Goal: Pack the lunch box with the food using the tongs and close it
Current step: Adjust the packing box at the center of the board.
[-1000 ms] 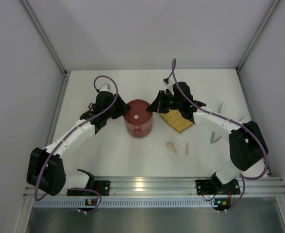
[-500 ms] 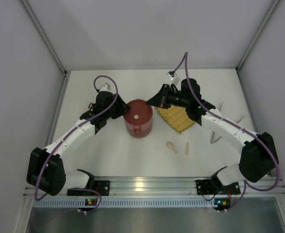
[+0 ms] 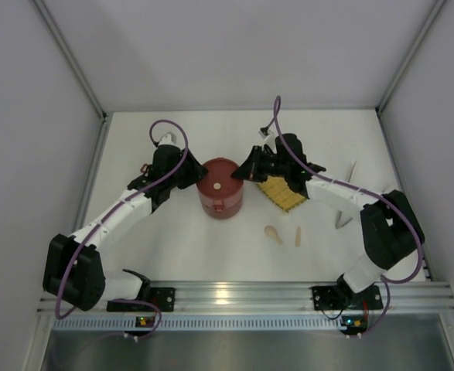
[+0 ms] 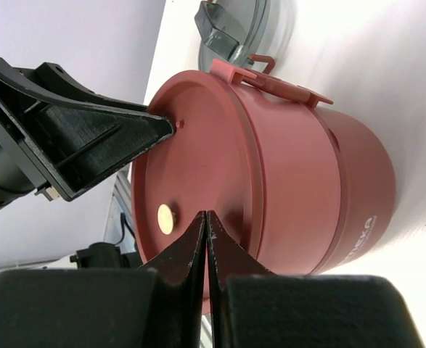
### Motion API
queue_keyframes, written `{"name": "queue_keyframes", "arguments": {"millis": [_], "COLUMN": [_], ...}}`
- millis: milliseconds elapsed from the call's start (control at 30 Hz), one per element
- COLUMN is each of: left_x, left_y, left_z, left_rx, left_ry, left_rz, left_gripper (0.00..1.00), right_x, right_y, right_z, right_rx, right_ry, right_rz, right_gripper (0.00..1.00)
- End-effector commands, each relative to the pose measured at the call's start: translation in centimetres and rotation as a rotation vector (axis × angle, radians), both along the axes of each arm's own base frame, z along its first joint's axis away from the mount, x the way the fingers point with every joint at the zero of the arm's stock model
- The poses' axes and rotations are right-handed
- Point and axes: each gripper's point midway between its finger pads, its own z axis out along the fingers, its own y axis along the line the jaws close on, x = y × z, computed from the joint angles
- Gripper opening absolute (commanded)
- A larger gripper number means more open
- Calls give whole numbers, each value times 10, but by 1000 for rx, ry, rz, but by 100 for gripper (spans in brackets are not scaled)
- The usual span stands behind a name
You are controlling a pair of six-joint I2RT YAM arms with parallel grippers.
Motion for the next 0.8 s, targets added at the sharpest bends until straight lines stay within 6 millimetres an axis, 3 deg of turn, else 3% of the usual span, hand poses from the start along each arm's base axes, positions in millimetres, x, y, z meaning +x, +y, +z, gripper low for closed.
{"name": "queue_keyframes", "arguments": {"millis": [0,67,167,267,300,333,400,500,600,767], "left_x": [-21,-21,-22,-22,-21,-22,-21,-21,-20,-19], "left_y": [16,16,17,16,17,16,16,16,15,15], "left_z": [-47,-46,-46,-45,-46,-47,-47,-49,-49,-47], "left_rx": [116,116,119,114,113,112,111,107,101,105], "left_ry": [159,156,156,156,157,162,159,162,161,157], "left_rz": [4,6,7,7,8,8,13,14,15,14], "left_gripper": [50,50,50,50,50,50,50,50,50,50], "right_x": [5,2,-11,-25,-40,-46,-74,-96,-108,-100], "right_y": [-13,-12,-19,-27,-28,-28,-18,-11,-4,-3], "right_z": [1,17,65,78,81,79,58,22,3,-4], "right_rx": [-54,-23,33,3,4,4,-11,-70,-49,-96], "right_ry": [-43,-76,-189,-222,-237,-238,-220,-203,-194,-253], "right_rz": [-40,-29,-29,-50,-38,-41,7,10,6,-60], "right_gripper": [0,0,0,13,18,20,23,23,23,21]}}
